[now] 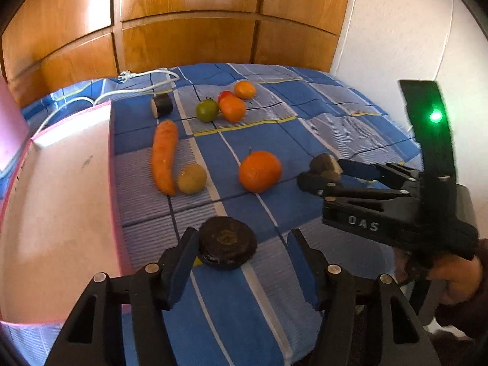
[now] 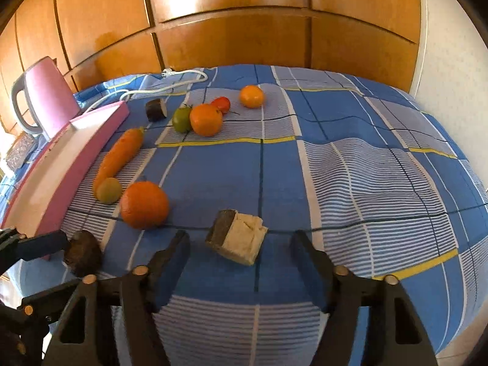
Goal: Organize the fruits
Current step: 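Grasp the dark brown round fruit with the left tool while the right tool grasps the pale tuber chunk, then carry both items into the pink-rimmed tray and open both tools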
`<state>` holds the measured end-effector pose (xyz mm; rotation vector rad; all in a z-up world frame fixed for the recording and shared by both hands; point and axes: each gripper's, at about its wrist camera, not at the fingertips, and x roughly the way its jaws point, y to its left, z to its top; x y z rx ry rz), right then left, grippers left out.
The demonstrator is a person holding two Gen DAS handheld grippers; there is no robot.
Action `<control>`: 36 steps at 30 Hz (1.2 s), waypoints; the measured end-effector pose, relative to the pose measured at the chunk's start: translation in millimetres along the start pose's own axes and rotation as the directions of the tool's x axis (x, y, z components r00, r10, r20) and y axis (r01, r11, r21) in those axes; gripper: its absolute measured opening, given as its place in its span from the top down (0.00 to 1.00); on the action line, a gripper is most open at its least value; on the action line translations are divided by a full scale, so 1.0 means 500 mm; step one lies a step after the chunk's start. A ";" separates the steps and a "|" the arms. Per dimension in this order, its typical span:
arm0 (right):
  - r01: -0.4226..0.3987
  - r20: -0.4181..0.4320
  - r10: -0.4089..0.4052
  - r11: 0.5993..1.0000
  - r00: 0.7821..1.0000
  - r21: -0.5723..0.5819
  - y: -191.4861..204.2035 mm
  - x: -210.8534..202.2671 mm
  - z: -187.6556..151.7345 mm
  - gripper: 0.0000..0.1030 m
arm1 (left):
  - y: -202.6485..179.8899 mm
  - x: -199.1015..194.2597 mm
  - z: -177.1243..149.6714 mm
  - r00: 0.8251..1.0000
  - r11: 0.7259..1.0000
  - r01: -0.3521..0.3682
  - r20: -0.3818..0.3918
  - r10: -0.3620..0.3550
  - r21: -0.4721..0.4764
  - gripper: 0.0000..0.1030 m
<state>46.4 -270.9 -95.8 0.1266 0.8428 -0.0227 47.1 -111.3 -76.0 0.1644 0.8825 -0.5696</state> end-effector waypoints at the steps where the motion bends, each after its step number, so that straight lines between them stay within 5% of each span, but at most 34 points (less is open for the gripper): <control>1: -0.002 0.003 0.002 1.000 1.000 0.002 -0.001 0.001 0.001 0.38 | 0.002 0.004 0.001 1.000 1.000 -0.011 0.006 0.011 -0.005 0.45; 7: -0.020 0.021 0.020 1.000 1.000 0.009 -0.007 0.003 -0.005 0.38 | 0.015 0.042 -0.004 0.990 0.990 -0.140 0.009 0.140 -0.029 0.55; 11: -0.006 0.027 0.006 1.000 1.000 0.006 -0.003 0.002 -0.008 0.42 | 0.014 0.033 -0.014 0.985 0.985 -0.166 0.032 0.167 -0.040 0.57; 15: 0.017 0.035 -0.018 1.000 0.999 0.021 -0.016 -0.005 -0.009 0.65 | 0.017 0.025 -0.017 0.984 0.983 -0.171 0.047 0.174 -0.073 0.58; 26: -0.001 0.011 0.001 1.000 1.000 0.024 -0.016 -0.032 -0.019 0.65 | 0.016 -0.046 -0.019 0.972 0.979 -0.171 0.140 0.186 -0.115 0.58; 36: -0.106 0.055 0.109 0.993 0.993 -0.055 0.060 -0.093 0.005 0.65 | 0.092 -0.129 -0.003 0.929 0.929 -0.244 0.210 0.306 -0.277 0.58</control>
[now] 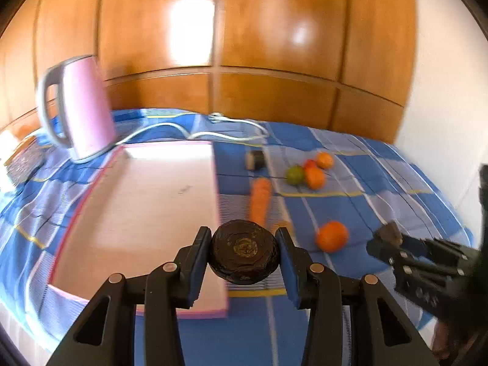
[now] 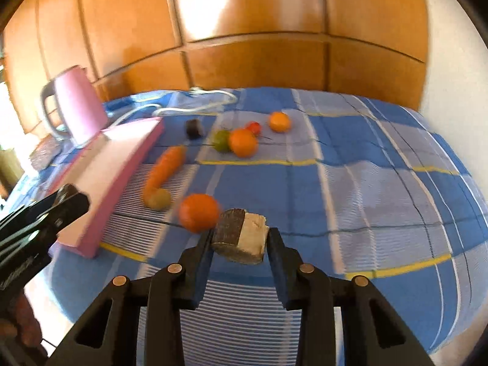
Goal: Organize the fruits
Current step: 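Carry both items into the pink-rimmed tray and open both tools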
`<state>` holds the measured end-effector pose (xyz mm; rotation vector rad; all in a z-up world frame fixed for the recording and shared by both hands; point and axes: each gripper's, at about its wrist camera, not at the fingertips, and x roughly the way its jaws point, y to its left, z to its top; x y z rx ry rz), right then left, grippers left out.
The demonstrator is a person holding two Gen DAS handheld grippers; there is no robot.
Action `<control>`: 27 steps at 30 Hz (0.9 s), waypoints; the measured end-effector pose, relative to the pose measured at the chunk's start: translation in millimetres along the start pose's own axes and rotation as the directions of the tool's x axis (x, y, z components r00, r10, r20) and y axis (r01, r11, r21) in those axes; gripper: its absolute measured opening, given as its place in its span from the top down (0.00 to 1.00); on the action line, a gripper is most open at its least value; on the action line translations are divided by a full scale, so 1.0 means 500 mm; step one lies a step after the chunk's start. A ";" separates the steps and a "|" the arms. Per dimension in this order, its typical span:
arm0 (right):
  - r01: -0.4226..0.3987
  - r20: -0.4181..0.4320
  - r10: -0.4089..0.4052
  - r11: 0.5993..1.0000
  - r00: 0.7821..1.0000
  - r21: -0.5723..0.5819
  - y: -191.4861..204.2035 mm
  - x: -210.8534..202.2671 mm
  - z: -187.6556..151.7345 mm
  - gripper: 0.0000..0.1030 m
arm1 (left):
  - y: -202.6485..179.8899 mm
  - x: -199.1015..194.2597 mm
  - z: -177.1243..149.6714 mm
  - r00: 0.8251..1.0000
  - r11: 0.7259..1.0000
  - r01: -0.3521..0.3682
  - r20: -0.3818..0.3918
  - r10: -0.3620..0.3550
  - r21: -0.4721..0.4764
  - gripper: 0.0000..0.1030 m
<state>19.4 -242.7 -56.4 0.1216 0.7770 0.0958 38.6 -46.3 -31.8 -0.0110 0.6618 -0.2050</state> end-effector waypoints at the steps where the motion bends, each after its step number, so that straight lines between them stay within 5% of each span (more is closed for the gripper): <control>1: -0.020 0.002 0.020 1.000 1.000 -0.021 0.016 -0.002 0.005 0.65 | 0.010 -0.001 0.002 1.000 1.000 -0.016 -0.001 0.016 -0.011 0.58; 11: -0.228 -0.066 0.220 0.961 0.973 -0.154 0.164 0.029 0.049 0.65 | 0.131 0.015 0.014 0.982 0.976 -0.187 -0.050 0.182 -0.114 0.58; 20: -0.299 -0.096 0.285 0.933 0.954 -0.200 0.280 0.082 0.105 0.65 | 0.212 0.032 0.024 0.966 0.950 -0.258 -0.075 0.249 -0.174 0.57; 24: -0.314 -0.101 0.298 0.926 0.949 -0.209 0.322 0.105 0.123 0.64 | 0.242 0.025 0.022 0.958 0.934 -0.288 -0.069 0.280 -0.210 0.41; 27: -0.325 -0.109 0.308 0.922 0.945 -0.211 0.345 0.117 0.128 0.63 | 0.258 0.013 0.014 0.951 0.923 -0.310 -0.071 0.302 -0.228 0.39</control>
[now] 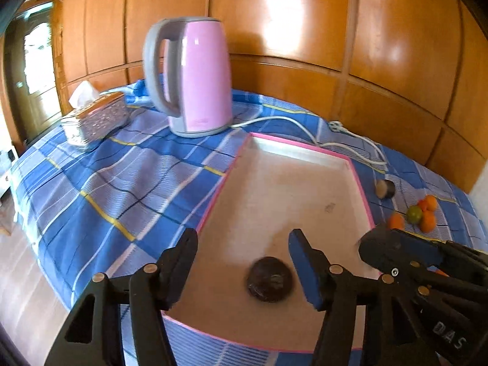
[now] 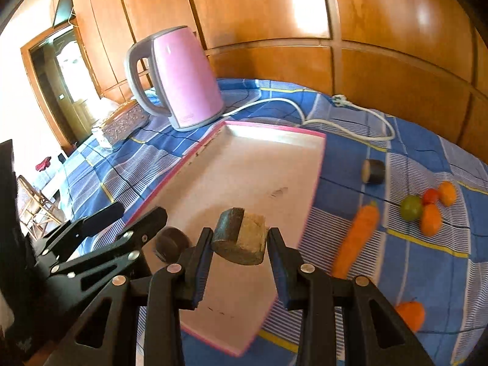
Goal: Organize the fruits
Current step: 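Carry both items into the pink-rimmed tray and open both tools, then grasp the small yellow-green fruit with the left tool while the right tool grasps a large orange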
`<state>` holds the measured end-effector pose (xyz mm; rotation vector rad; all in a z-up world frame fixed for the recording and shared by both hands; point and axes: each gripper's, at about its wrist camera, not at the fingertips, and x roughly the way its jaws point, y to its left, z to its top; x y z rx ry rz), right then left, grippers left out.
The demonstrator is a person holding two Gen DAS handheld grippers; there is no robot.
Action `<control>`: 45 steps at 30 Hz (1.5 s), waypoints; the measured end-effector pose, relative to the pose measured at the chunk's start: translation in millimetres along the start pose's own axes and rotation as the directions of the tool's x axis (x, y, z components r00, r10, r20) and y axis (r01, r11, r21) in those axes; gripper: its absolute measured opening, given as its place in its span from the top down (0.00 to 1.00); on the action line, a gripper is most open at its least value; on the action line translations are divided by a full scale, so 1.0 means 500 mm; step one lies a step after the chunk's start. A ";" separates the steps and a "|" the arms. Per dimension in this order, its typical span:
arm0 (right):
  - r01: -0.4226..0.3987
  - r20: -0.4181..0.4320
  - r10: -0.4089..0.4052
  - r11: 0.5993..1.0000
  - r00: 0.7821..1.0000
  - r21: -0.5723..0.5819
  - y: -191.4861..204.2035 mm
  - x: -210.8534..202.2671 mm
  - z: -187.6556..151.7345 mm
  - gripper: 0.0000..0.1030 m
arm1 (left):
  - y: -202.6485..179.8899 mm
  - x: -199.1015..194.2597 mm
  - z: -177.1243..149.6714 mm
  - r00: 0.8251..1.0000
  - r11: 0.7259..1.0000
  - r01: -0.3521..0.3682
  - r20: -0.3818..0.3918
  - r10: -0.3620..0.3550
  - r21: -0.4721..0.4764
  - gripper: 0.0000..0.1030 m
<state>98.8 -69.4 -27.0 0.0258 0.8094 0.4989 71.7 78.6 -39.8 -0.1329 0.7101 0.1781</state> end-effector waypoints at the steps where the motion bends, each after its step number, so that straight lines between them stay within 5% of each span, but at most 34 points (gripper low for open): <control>1: 0.008 0.002 -0.008 1.000 1.000 -0.006 0.005 0.001 -0.001 0.62 | 0.004 -0.002 -0.002 1.000 1.000 -0.003 -0.001 0.003 -0.003 0.39; 25: 0.158 0.049 -0.163 0.984 0.985 0.084 -0.033 -0.087 -0.090 0.57 | -0.043 -0.051 -0.057 0.999 0.999 0.040 -0.008 -0.040 0.016 0.34; 45: 0.295 0.021 -0.310 0.921 0.950 0.256 -0.186 -0.144 -0.155 0.57 | -0.121 -0.065 -0.087 0.990 0.981 0.142 -0.032 -0.139 0.131 0.34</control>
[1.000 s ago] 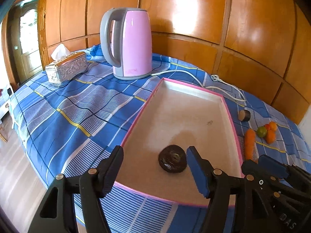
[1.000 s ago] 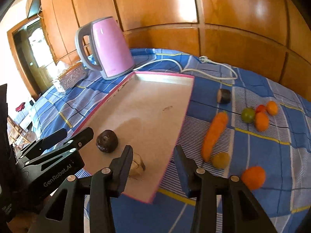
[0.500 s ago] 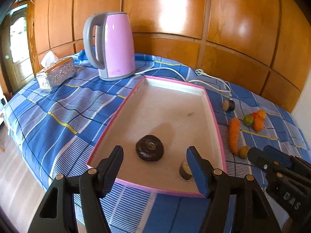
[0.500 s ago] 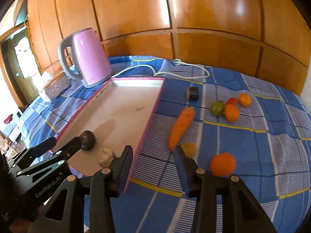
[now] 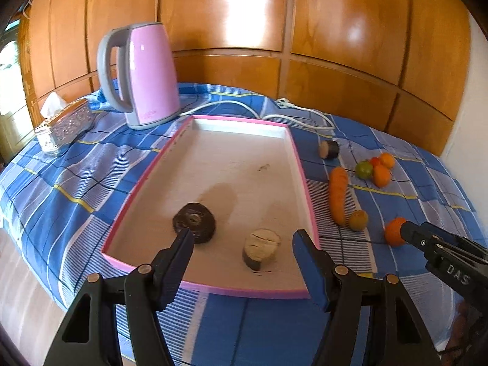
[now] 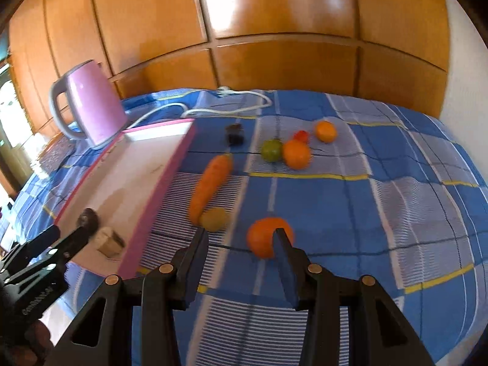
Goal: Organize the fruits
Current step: 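Grasp the small yellow-green fruit with the left tool while the right tool grasps a large orange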
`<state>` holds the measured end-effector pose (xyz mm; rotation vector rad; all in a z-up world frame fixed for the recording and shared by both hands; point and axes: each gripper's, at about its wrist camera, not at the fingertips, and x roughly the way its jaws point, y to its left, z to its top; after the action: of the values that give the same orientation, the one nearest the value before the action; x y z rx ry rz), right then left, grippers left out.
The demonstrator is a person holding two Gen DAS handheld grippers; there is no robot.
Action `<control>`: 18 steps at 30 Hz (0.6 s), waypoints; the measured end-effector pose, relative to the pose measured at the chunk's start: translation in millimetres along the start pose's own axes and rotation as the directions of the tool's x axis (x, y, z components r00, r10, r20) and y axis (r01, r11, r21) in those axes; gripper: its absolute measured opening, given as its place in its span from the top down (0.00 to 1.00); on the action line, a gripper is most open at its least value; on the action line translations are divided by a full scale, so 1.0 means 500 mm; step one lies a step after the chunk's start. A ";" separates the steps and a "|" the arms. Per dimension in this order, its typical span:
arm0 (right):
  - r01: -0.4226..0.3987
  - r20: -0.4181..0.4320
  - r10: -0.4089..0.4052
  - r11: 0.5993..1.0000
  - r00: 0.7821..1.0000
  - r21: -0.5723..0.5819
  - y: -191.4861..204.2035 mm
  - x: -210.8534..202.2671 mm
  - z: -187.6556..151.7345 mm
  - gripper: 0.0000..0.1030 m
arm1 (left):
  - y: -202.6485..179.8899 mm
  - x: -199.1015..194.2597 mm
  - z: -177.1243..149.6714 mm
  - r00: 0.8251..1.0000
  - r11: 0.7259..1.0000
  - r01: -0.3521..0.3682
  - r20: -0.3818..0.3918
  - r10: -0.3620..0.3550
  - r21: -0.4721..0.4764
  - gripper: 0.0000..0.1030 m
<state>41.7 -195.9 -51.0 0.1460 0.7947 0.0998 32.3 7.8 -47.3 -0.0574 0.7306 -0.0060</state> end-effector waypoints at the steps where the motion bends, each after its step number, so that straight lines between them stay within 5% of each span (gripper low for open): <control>1: 0.009 -0.002 -0.009 1.000 1.000 0.008 -0.009 0.001 -0.003 0.57 | -0.005 0.000 -0.001 1.000 1.000 0.009 0.001 -0.009 0.008 0.34; 9: 0.054 -0.032 -0.052 0.995 0.998 0.088 -0.077 0.018 -0.019 0.57 | -0.042 -0.004 -0.005 0.997 0.994 0.079 0.008 -0.080 0.075 0.34; 11: 0.032 -0.043 -0.028 0.995 0.999 0.095 -0.078 0.023 -0.019 0.50 | -0.053 -0.004 -0.006 0.996 0.991 0.092 0.007 -0.093 0.094 0.34; 18: 0.025 -0.040 -0.024 1.000 0.999 0.013 -0.042 0.047 -0.014 0.44 | -0.074 -0.005 -0.011 0.991 0.983 0.133 0.002 -0.134 0.126 0.34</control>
<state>53.9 -212.7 -75.7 0.1471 0.8364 0.0745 27.5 -29.3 -47.6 0.0138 0.7134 -0.1798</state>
